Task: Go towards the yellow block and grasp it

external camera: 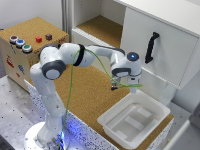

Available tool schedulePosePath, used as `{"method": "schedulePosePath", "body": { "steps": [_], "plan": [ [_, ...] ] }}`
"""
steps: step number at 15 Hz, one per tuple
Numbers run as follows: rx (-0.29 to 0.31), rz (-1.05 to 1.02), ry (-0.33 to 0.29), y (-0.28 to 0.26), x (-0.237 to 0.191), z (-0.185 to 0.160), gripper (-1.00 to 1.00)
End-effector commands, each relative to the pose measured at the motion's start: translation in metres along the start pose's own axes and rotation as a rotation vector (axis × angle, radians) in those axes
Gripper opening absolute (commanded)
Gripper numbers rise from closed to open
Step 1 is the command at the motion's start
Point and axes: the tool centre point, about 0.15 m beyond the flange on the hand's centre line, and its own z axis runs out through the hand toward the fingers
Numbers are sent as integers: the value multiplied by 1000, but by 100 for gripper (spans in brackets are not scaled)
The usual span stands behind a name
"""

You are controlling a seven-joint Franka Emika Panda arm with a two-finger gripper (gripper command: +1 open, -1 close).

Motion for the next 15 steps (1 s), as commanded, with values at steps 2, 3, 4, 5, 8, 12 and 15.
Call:
{"method": "schedulePosePath", "body": {
  "steps": [2,3,4,5,8,12,15],
  "plan": [
    [49,-416,-4,-126,-100,-23,-100],
    [51,-483,-12,-142,-112,-26,-100],
    [39,-552,-9,-159,-126,-31,-100],
    [45,-581,-16,-172,-139,-36,-100],
    [72,-696,-42,-213,-182,-47,-100],
    [129,-808,-43,-267,-226,-56,-100],
    [179,-889,-20,-319,-244,-61,-100]
  ]
}}
